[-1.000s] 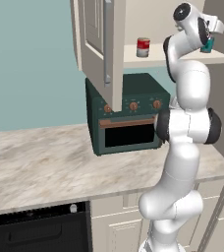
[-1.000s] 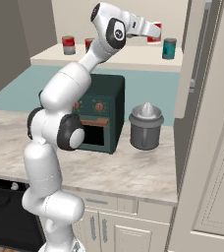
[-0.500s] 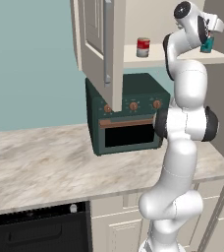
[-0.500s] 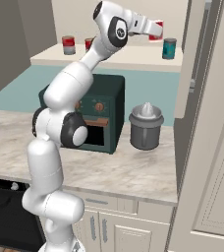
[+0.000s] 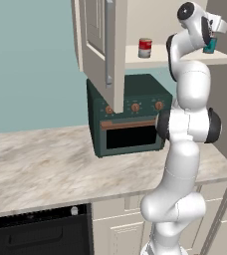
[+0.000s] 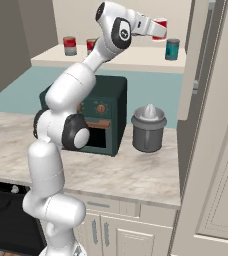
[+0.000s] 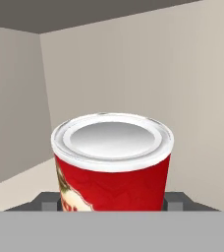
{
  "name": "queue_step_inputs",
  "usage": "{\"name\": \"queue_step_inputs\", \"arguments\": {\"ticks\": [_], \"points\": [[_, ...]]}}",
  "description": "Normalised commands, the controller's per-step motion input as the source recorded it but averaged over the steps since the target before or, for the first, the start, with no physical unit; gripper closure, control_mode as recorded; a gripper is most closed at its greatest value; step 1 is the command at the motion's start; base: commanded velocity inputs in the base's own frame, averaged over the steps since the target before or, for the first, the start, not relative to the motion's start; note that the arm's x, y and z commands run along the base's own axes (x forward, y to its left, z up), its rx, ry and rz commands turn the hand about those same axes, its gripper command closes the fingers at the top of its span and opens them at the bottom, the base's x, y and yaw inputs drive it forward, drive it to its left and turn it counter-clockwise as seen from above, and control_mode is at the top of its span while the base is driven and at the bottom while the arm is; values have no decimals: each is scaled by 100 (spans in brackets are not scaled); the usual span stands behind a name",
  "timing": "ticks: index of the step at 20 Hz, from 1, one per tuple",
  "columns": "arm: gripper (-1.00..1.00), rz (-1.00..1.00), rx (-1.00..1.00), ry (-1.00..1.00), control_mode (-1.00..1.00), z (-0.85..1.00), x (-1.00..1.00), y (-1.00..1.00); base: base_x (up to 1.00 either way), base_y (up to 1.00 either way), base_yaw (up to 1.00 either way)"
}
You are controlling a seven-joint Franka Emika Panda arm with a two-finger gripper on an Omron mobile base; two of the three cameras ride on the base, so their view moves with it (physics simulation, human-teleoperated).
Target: Stack two cans on top of the other two cans in the cabinet.
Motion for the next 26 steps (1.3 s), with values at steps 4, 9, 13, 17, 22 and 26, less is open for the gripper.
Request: {"name": "queue_step_inputs", "arguments": {"ticks": [4,9,13,17,22,26], "points": [[100,0,0,0,-100,0,5,-13,0,0,0],[100,0,0,0,-100,0,7,-17,0,0,0],[100,0,0,0,-100,0,8,-10,0,0,0],[100,0,0,0,-100,0,9,-7,0,0,0],[100,0,0,1,-100,0,12,-6,0,0,0],[100,0,0,2,-100,0,13,-5,0,0,0]]}}
